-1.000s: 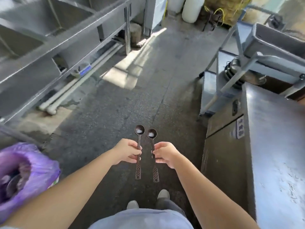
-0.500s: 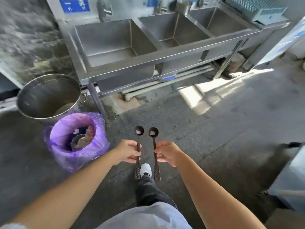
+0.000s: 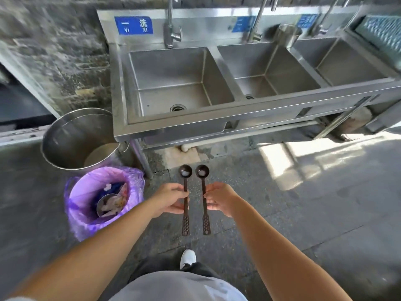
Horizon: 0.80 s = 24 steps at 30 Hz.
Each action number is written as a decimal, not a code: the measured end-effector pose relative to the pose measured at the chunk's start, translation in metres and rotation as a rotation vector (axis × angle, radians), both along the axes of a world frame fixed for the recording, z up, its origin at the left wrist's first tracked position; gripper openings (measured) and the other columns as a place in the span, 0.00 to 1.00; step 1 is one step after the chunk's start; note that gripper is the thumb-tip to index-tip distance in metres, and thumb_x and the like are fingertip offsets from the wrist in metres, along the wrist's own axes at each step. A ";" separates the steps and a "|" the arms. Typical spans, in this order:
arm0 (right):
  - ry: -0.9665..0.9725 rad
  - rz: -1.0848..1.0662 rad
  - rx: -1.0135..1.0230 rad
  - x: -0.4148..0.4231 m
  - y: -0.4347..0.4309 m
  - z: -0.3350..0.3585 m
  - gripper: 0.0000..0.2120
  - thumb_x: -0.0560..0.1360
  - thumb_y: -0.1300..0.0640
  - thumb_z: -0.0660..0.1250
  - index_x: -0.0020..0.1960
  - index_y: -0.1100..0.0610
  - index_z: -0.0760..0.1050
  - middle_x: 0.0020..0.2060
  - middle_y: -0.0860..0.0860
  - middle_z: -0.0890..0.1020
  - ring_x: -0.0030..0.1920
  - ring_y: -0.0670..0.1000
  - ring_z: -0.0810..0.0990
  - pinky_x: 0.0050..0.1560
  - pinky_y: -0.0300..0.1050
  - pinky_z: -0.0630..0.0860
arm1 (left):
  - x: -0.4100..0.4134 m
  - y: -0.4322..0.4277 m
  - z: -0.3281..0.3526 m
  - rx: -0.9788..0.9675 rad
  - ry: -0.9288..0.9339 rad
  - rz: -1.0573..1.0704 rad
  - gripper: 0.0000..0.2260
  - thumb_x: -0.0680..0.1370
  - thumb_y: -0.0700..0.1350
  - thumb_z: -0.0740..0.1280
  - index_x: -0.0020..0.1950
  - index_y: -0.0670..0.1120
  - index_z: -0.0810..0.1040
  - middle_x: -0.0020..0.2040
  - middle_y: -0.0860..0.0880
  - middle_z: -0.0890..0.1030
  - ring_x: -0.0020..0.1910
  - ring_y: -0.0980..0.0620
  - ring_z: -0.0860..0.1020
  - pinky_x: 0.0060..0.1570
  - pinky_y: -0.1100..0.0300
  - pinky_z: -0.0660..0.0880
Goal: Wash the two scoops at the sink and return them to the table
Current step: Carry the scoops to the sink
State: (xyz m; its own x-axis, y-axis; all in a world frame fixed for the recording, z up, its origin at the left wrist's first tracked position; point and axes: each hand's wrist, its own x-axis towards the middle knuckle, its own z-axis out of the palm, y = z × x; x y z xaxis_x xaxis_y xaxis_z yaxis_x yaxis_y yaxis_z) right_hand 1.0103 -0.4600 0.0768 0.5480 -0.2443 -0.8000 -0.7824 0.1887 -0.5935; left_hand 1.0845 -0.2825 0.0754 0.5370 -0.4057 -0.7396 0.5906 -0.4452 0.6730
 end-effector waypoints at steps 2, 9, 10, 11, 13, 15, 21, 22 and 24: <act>-0.003 0.022 0.000 0.014 -0.014 0.000 0.09 0.77 0.69 0.65 0.48 0.58 0.79 0.37 0.54 0.83 0.36 0.50 0.82 0.39 0.46 0.81 | 0.016 -0.014 -0.001 0.002 0.002 -0.012 0.12 0.76 0.41 0.72 0.58 0.42 0.79 0.53 0.41 0.84 0.45 0.42 0.85 0.47 0.44 0.82; 0.003 0.060 -0.045 0.073 -0.055 -0.005 0.09 0.77 0.68 0.65 0.46 0.56 0.79 0.39 0.54 0.83 0.38 0.51 0.82 0.36 0.45 0.80 | 0.079 -0.058 -0.008 -0.016 -0.010 -0.046 0.17 0.74 0.46 0.74 0.60 0.41 0.79 0.56 0.42 0.83 0.48 0.40 0.85 0.47 0.45 0.82; 0.003 0.058 -0.049 0.083 -0.061 -0.005 0.09 0.77 0.68 0.66 0.46 0.56 0.79 0.40 0.54 0.83 0.38 0.51 0.82 0.36 0.45 0.80 | 0.089 -0.064 -0.009 -0.017 -0.014 -0.046 0.17 0.74 0.47 0.74 0.59 0.40 0.79 0.56 0.41 0.83 0.49 0.39 0.84 0.47 0.44 0.82; 0.002 0.053 -0.053 0.093 -0.067 -0.005 0.09 0.77 0.68 0.66 0.46 0.56 0.80 0.41 0.54 0.83 0.39 0.51 0.82 0.36 0.45 0.80 | 0.100 -0.071 -0.010 -0.020 -0.014 -0.045 0.17 0.74 0.47 0.74 0.58 0.40 0.79 0.55 0.41 0.83 0.49 0.38 0.84 0.47 0.44 0.82; -0.006 0.043 -0.057 0.115 -0.080 -0.004 0.09 0.77 0.68 0.66 0.46 0.56 0.80 0.41 0.55 0.84 0.39 0.51 0.82 0.37 0.45 0.80 | 0.125 -0.085 -0.011 -0.037 -0.014 -0.058 0.15 0.74 0.47 0.74 0.55 0.40 0.80 0.55 0.40 0.83 0.47 0.39 0.84 0.47 0.44 0.82; -0.015 0.031 -0.053 0.141 -0.094 -0.002 0.08 0.77 0.68 0.65 0.46 0.58 0.80 0.40 0.55 0.83 0.39 0.51 0.82 0.39 0.45 0.80 | 0.152 -0.100 -0.012 -0.063 -0.012 -0.070 0.13 0.74 0.47 0.74 0.53 0.40 0.81 0.54 0.39 0.83 0.45 0.41 0.84 0.46 0.46 0.82; -0.019 -0.017 -0.068 0.237 -0.140 0.012 0.09 0.77 0.70 0.64 0.47 0.59 0.79 0.41 0.56 0.82 0.38 0.52 0.81 0.42 0.47 0.80 | 0.252 -0.144 -0.005 -0.096 -0.010 -0.064 0.12 0.74 0.44 0.74 0.53 0.40 0.80 0.51 0.40 0.84 0.45 0.38 0.85 0.47 0.45 0.82; -0.016 -0.017 -0.069 0.254 -0.147 0.014 0.09 0.77 0.70 0.64 0.47 0.59 0.79 0.39 0.55 0.82 0.37 0.51 0.80 0.42 0.47 0.80 | 0.269 -0.151 -0.003 -0.108 -0.005 -0.054 0.11 0.74 0.44 0.74 0.52 0.40 0.80 0.50 0.41 0.84 0.43 0.40 0.85 0.47 0.45 0.82; -0.001 -0.020 -0.080 0.286 -0.157 0.019 0.10 0.77 0.70 0.63 0.47 0.59 0.78 0.37 0.54 0.81 0.36 0.50 0.79 0.41 0.46 0.79 | 0.300 -0.163 -0.001 -0.128 0.006 -0.025 0.09 0.75 0.43 0.74 0.50 0.40 0.79 0.48 0.41 0.84 0.42 0.43 0.84 0.46 0.46 0.82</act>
State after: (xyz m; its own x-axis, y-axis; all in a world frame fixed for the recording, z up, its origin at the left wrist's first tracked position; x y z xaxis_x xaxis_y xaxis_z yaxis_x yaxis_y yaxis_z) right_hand 1.2961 -0.6167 0.0957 0.5435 -0.3183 -0.7768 -0.7783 0.1556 -0.6083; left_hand 1.3842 -0.4458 0.0746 0.5216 -0.5099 -0.6840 0.5845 -0.3705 0.7219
